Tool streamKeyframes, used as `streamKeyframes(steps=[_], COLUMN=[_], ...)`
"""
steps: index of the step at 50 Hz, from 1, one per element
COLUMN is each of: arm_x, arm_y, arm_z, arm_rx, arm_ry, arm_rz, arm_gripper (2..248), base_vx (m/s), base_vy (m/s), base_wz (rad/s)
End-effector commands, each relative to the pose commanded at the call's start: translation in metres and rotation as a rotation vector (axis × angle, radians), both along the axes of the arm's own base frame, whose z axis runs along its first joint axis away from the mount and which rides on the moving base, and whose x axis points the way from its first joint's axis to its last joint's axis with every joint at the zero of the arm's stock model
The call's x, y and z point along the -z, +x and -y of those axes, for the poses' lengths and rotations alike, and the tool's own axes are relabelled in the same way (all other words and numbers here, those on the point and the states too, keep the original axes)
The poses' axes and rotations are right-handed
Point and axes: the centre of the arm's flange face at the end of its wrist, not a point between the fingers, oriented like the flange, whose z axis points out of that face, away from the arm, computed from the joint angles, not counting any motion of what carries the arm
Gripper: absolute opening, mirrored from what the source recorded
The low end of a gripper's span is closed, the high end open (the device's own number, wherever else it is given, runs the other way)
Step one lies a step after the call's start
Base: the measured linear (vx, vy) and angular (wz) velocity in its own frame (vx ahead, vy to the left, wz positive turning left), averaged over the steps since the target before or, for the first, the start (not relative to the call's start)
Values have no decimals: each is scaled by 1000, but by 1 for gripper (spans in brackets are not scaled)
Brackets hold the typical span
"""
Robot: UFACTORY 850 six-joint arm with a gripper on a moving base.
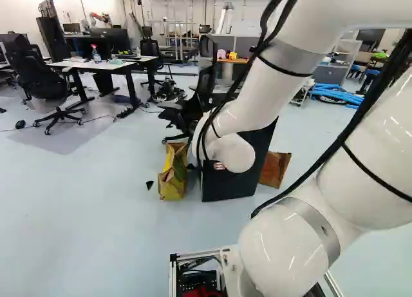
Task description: Grab a drink from the fridge
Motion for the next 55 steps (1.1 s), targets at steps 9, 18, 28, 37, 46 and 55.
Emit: streamKeyframes(steps=[9,18,28,37,46,55], arm_x=[8,15,22,27,33,40], arm_y=[1,3,7,14,23,33], arm_z=[-9,-19,-29,-39,-49,-59], arm_rx=[4,12,27,48,77,111], arm_ry=[2,0,-4,-11,-19,-27], arm_rz=[-27,-38,-37,-23,-3,10], arm_gripper=[247,247,247,247,247,247], base_vx=[0,0,0,0,0,0], base_vy=[0,0,0,0,0,0], base_wz=[0,0,0,0,0,0])
